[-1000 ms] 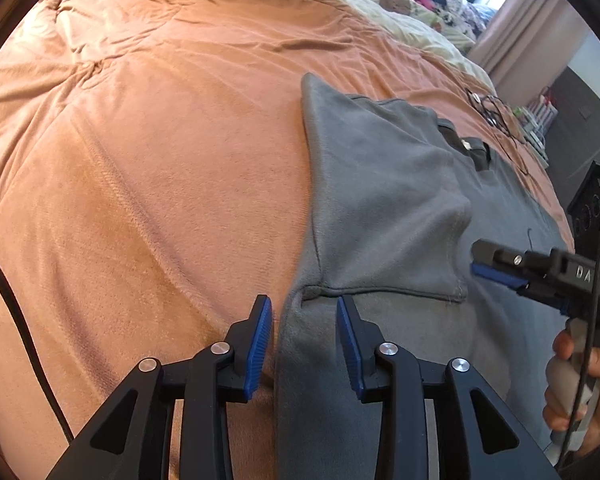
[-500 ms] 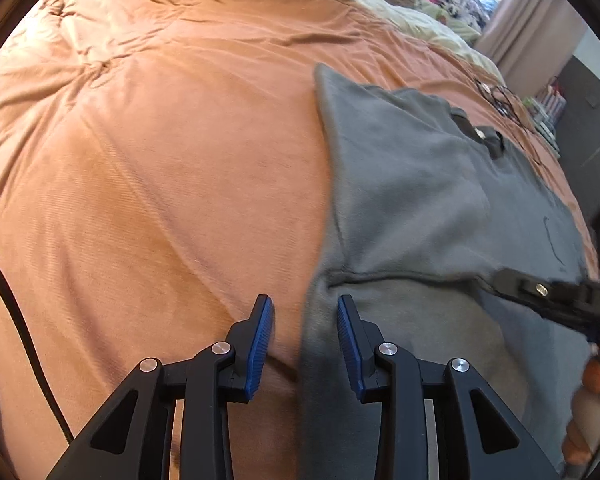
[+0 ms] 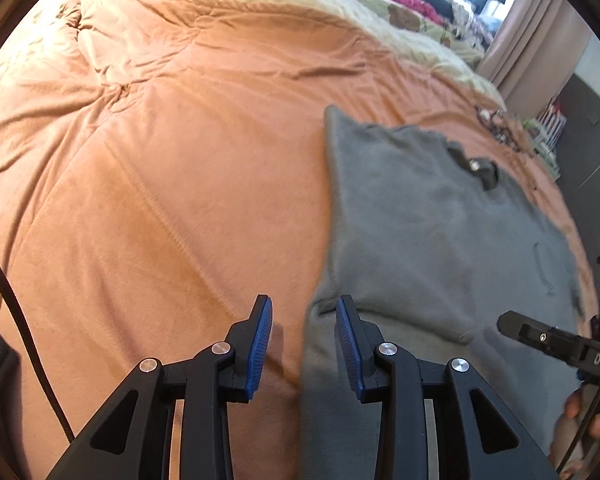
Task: Fold small clothes
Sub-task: 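Move both grippers across to the unfolded side of the shirt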
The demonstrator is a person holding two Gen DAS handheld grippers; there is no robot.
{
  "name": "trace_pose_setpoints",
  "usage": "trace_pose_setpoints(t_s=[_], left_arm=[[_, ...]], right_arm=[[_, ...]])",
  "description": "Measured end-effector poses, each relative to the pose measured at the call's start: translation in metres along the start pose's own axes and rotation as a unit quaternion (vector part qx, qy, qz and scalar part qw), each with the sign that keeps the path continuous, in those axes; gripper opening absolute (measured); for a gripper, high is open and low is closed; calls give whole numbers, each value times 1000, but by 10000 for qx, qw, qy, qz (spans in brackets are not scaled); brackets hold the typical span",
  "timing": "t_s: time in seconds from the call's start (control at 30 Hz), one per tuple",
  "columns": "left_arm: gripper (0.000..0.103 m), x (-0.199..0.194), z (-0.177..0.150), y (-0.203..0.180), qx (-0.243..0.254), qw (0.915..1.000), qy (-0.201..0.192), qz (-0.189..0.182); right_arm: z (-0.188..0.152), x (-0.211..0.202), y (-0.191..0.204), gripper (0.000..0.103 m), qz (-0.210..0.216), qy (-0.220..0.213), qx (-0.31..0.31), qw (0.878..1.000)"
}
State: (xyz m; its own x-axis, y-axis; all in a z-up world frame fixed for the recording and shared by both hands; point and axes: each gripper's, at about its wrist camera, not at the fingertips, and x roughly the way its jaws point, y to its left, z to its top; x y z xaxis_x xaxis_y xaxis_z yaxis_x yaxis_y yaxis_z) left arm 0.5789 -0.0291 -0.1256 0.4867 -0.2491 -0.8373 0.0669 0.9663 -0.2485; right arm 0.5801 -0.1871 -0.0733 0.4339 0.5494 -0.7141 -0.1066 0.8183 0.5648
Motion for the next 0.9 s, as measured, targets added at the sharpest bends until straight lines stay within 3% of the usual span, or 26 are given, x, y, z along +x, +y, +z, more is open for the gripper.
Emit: trace_pose_setpoints(t_s=[0.17, 0.3, 0.37, 0.47, 0.53, 0.7, 0.9], left_arm=[[36, 19, 7, -11, 65, 9998, 153, -73], [36, 35, 6, -16, 103, 9997, 228, -33], [36, 42, 6, -16, 104, 9995, 287, 82], [37, 51, 5, -11, 87, 9987, 371, 324], [39, 53, 6, -6, 7, 9985, 422, 347], [38, 41, 10, -4, -116, 9968, 414, 676], [39, 3, 9, -12, -156, 9984, 204, 501]], right_arm=[[1, 14, 3, 43, 98, -71, 57, 9999], [-2, 32, 3, 26, 114, -58, 89, 9999], [-6, 44, 4, 22, 95, 54, 43, 9999], [-11, 52, -2, 21, -156, 195, -76, 9997], [-10, 53, -1, 11, -412, 149, -190, 9989], [-10, 23, 1, 12, -561, 21, -158, 9983], [-19, -35, -5, 15, -635, -223, -198, 9975]])
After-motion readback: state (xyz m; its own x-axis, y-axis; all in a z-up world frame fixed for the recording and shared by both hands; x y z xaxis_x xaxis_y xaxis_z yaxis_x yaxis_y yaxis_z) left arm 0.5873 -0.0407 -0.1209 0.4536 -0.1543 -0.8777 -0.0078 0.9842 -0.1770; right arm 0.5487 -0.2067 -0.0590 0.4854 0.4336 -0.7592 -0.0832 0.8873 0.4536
